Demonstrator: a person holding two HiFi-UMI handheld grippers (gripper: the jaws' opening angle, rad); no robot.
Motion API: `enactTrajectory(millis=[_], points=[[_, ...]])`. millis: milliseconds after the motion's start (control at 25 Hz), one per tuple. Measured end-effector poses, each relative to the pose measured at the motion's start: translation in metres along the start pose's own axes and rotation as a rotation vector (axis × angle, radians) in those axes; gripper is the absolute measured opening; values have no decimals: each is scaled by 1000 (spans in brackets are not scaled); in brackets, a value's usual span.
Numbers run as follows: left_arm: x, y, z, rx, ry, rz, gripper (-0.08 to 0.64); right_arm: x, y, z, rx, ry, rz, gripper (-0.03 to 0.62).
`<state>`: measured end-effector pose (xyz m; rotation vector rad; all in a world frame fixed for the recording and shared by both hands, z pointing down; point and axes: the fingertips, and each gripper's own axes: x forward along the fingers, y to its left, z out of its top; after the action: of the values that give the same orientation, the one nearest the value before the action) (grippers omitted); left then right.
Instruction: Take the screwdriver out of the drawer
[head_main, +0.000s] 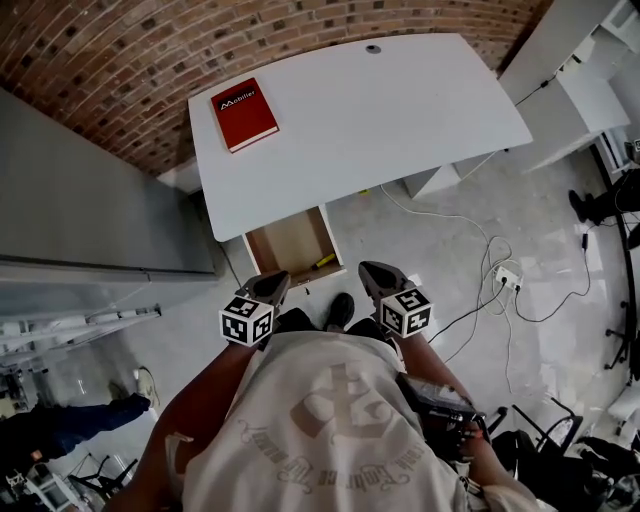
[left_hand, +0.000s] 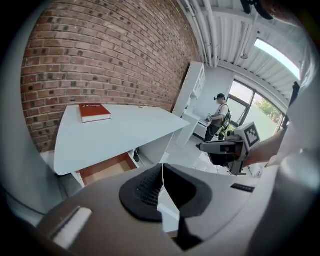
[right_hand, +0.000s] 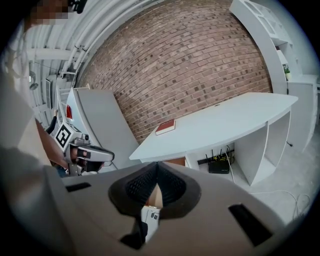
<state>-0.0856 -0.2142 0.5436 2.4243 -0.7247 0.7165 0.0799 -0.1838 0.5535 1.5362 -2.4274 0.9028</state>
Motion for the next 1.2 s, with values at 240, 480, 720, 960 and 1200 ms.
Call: enactTrajectory(millis=[240,480,720,960,1200], points=[[14,4,-6,28,49,-18,11,7,-4,-2,16,-3,8,6],[31,1,-13,62,98,-69,11,8,-8,-16,49,7,-9,6],[48,2,-23,83,147,-94,11,7,-13,-30,95,13,-24,6],[70,4,-37,100,202,-136,11,14,-22,-43,121,25,-36,6],[93,6,-55,95,264,-172,11,19,-28,-60,159,26,-48,6]])
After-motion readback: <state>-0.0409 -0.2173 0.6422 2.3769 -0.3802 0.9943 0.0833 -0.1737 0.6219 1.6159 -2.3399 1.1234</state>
